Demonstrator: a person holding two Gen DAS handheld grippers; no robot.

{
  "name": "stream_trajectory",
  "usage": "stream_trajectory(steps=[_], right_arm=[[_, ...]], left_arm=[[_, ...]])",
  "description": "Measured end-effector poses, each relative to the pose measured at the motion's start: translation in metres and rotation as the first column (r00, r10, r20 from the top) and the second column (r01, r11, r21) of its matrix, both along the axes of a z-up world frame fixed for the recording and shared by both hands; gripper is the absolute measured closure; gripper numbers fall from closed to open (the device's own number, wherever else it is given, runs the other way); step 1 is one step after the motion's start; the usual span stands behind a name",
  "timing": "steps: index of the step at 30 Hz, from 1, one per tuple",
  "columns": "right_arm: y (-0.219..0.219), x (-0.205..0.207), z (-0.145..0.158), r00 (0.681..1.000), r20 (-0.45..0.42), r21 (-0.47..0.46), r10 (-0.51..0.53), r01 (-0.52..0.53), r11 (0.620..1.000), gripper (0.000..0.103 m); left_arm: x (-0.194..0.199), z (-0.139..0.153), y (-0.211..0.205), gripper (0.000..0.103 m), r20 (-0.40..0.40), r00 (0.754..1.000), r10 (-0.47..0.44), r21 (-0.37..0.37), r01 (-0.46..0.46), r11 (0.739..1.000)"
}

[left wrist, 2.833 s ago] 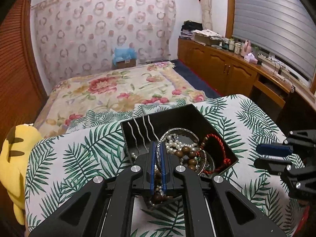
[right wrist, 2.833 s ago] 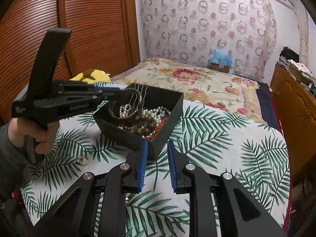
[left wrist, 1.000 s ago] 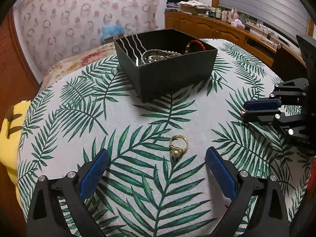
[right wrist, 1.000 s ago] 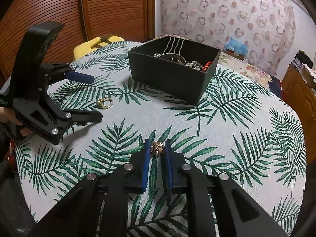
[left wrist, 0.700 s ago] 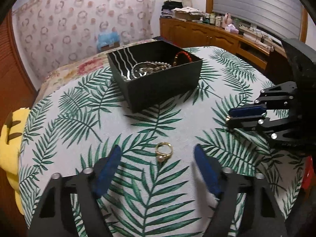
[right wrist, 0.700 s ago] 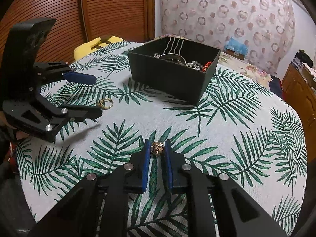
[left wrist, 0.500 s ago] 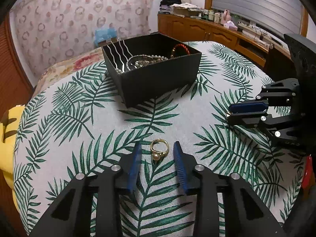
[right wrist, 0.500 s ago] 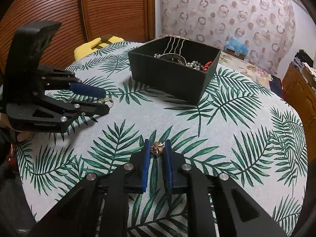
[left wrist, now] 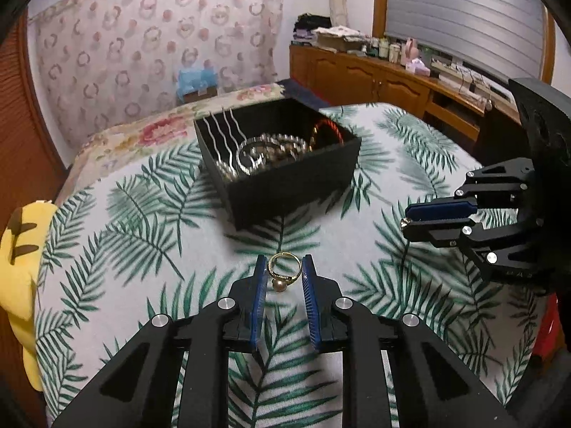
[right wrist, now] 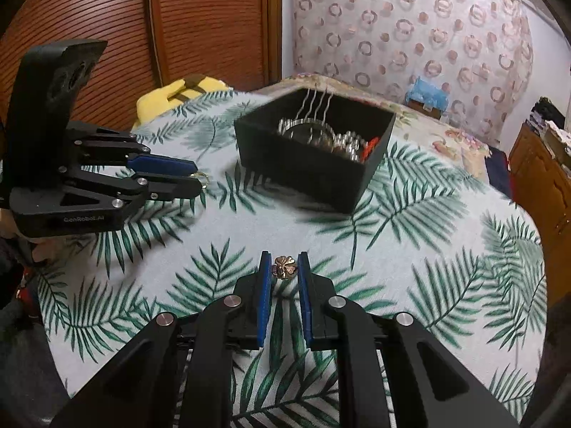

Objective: Organize jewelry
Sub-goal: 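Carry both rings over the black box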

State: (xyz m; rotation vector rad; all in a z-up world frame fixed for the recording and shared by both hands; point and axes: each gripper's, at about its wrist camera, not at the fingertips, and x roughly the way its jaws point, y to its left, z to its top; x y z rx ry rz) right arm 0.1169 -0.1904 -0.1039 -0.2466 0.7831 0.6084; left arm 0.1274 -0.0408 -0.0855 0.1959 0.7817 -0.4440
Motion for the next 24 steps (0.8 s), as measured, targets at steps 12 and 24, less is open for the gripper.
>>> stream_trajectory(steps=[12,24], right_arm=[[0.005,0.03,0.034,0.997,0.074,0.031,-0.028,0.026,0.999,0.087],[0.007,0.08,0.044,0.994,0.076,0.06,-0.079,0.074,0.995,0.086]], left_arm=[[0.023,0.023,-0.001,0.085,0.053,0.998,0.036,-0.036,-0.034,0.999],[0.043,0.032,0.007,0.085,0.067,0.995,0.077,-0.054,-0.073,0.996]])
